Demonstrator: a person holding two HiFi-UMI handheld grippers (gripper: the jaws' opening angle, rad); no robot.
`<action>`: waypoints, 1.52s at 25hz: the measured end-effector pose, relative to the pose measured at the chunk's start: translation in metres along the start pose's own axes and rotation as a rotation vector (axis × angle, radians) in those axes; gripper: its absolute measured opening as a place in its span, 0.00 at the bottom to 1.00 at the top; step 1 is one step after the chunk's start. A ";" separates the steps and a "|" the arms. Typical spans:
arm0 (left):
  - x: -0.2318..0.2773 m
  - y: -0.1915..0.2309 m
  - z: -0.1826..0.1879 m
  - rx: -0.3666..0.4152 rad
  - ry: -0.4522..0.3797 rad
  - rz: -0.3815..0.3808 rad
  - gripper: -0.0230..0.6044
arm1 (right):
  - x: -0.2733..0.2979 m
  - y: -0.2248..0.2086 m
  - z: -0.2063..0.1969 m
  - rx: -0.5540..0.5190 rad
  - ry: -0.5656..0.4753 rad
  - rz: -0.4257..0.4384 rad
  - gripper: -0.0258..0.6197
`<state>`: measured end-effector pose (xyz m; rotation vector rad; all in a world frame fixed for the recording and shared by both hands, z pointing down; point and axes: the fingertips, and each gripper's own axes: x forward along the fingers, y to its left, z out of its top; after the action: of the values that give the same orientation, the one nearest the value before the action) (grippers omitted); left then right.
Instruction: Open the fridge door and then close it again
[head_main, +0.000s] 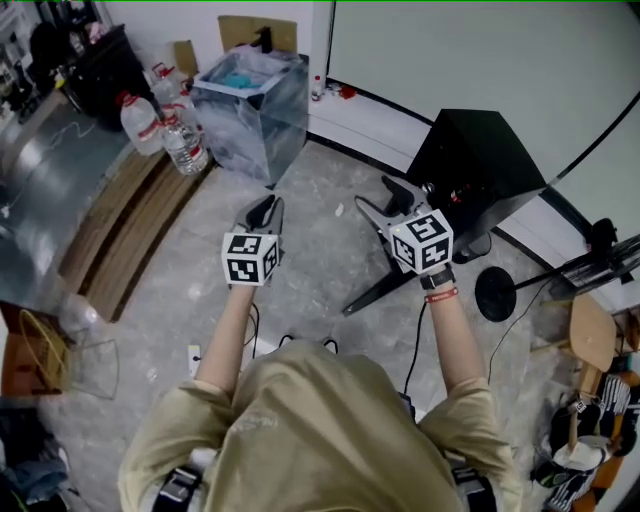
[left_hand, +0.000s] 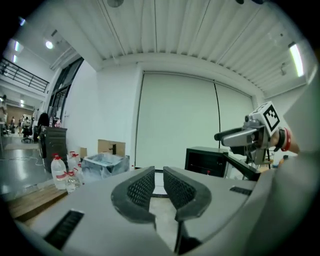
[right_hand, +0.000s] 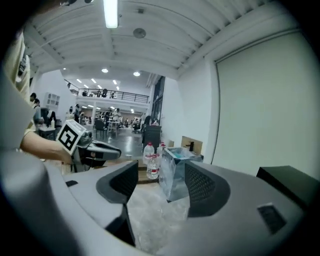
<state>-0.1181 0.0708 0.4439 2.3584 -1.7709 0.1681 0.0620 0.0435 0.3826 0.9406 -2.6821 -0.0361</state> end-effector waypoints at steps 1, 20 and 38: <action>-0.004 0.008 0.008 0.006 -0.017 0.026 0.11 | 0.007 0.002 0.003 0.022 -0.021 -0.025 0.51; -0.046 0.062 0.035 0.035 -0.120 0.176 0.11 | 0.065 0.049 0.015 0.135 -0.127 -0.290 0.40; 0.019 -0.017 0.009 0.050 -0.035 -0.135 0.11 | 0.007 0.052 -0.014 0.138 -0.014 -0.323 0.38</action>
<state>-0.0963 0.0556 0.4372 2.5205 -1.6328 0.1544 0.0296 0.0811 0.4038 1.4124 -2.5427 0.0744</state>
